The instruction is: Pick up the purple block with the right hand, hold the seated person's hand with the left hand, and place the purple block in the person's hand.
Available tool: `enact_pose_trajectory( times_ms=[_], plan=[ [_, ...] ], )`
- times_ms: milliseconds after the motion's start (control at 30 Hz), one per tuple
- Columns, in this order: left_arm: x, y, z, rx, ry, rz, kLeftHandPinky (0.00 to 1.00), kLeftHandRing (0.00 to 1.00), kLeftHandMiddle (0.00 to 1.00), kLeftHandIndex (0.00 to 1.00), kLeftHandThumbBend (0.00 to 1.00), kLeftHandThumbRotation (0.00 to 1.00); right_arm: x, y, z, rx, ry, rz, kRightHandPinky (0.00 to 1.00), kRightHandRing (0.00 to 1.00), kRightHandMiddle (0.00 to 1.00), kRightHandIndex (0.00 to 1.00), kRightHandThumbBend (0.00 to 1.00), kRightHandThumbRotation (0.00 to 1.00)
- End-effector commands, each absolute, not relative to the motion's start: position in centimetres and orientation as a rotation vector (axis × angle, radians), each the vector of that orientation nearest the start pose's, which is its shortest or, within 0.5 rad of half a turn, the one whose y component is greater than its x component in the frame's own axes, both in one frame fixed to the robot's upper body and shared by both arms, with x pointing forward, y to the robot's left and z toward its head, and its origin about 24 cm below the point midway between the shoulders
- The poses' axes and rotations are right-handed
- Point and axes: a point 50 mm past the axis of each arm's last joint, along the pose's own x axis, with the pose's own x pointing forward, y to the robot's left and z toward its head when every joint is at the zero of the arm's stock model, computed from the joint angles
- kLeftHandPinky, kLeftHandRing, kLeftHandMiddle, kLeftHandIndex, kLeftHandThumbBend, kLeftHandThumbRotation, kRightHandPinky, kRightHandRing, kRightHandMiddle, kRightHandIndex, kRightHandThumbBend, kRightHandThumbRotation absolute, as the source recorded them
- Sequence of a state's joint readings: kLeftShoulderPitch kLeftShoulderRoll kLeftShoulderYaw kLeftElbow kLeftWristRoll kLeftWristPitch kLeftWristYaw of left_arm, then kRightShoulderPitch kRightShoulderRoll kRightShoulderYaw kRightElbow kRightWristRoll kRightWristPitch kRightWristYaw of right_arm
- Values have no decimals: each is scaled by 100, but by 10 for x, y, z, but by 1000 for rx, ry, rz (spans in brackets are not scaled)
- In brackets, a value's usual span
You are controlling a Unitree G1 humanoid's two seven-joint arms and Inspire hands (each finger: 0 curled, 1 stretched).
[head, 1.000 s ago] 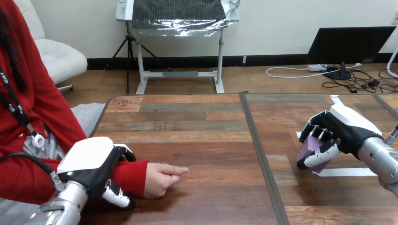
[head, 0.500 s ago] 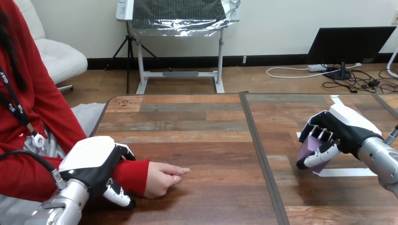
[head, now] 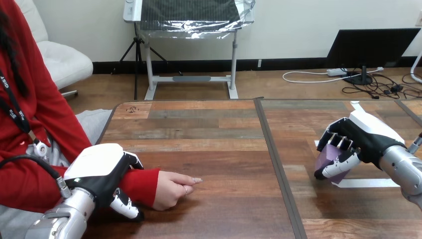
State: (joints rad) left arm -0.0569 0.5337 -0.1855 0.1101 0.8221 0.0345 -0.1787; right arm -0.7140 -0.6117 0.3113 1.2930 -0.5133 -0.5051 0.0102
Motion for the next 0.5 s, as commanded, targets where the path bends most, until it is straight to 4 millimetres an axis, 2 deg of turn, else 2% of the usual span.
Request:
enact_pose_trajectory(
  times_ms=[0, 300, 467],
  plan=[
    [267, 216, 34, 1365, 178, -326, 50, 56, 59, 59, 88, 0, 363, -264, 84, -1162, 66, 221, 45, 44, 50, 51, 80, 0],
    [267, 215, 31, 1329, 194, -329, 44, 51, 55, 55, 84, 0, 362, -264, 84, -1165, 52, 221, 47, 45, 50, 51, 81, 0],
    [267, 214, 31, 1314, 197, -327, 40, 47, 53, 52, 81, 0, 362, -263, 85, -1174, 38, 222, 43, 44, 50, 50, 82, 0]
  ],
)
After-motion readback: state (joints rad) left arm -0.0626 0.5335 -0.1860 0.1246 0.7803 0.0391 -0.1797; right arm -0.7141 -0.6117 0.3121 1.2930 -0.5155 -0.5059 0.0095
